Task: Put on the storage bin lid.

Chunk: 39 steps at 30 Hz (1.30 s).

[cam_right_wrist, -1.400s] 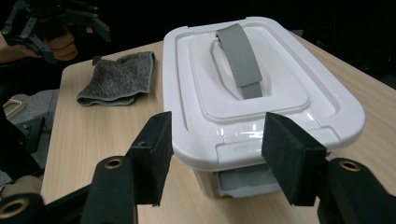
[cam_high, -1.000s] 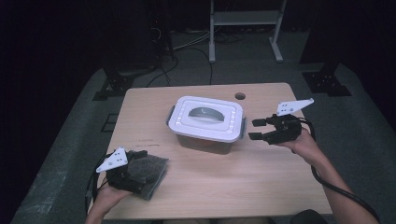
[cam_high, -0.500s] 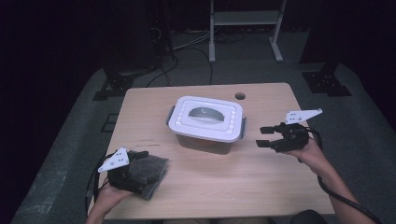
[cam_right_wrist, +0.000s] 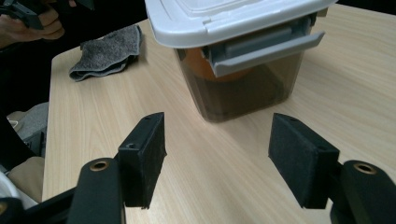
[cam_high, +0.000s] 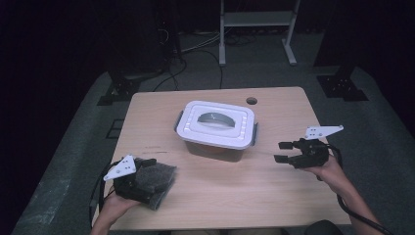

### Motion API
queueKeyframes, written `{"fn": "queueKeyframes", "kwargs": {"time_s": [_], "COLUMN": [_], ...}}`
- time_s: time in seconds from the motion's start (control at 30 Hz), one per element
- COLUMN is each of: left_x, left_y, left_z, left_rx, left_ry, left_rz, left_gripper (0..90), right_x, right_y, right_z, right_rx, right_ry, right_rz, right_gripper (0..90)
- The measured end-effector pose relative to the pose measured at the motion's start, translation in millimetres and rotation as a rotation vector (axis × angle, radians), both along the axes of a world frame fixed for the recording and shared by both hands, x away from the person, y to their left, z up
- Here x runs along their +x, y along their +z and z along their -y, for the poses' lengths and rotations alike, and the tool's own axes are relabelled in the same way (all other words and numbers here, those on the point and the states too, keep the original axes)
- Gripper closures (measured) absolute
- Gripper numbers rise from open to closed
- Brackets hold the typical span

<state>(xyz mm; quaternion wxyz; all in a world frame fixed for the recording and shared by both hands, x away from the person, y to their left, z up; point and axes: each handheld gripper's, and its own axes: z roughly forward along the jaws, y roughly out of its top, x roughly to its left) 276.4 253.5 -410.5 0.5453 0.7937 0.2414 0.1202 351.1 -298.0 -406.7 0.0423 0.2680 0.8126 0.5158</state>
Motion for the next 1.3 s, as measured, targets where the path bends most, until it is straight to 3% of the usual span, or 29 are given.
{"fn": "queueKeyframes", "kwargs": {"time_s": [0.57, 0.93, 1.3], "left_x": [0.1, -0.3, -0.8], "left_y": [-0.1, -0.1, -0.9], "left_z": [1.2, 1.3, 4.3], "left_rx": [0.003, 0.003, 0.011], "left_ry": [-0.004, -0.006, -0.014], "left_rz": [-0.001, -0.002, -0.005], "left_gripper": [2.5, 2.5, 2.5], "right_x": [-12.9, -26.4, -40.4], "right_y": [-22.8, -34.9, -46.9], "right_z": [16.1, 23.3, 28.4], "right_rx": [0.021, 0.008, 0.032], "right_ry": [-0.042, -0.049, -0.065], "right_rz": [-0.032, -0.052, -0.045], "right_gripper": [34.7, 34.7, 33.2]}}
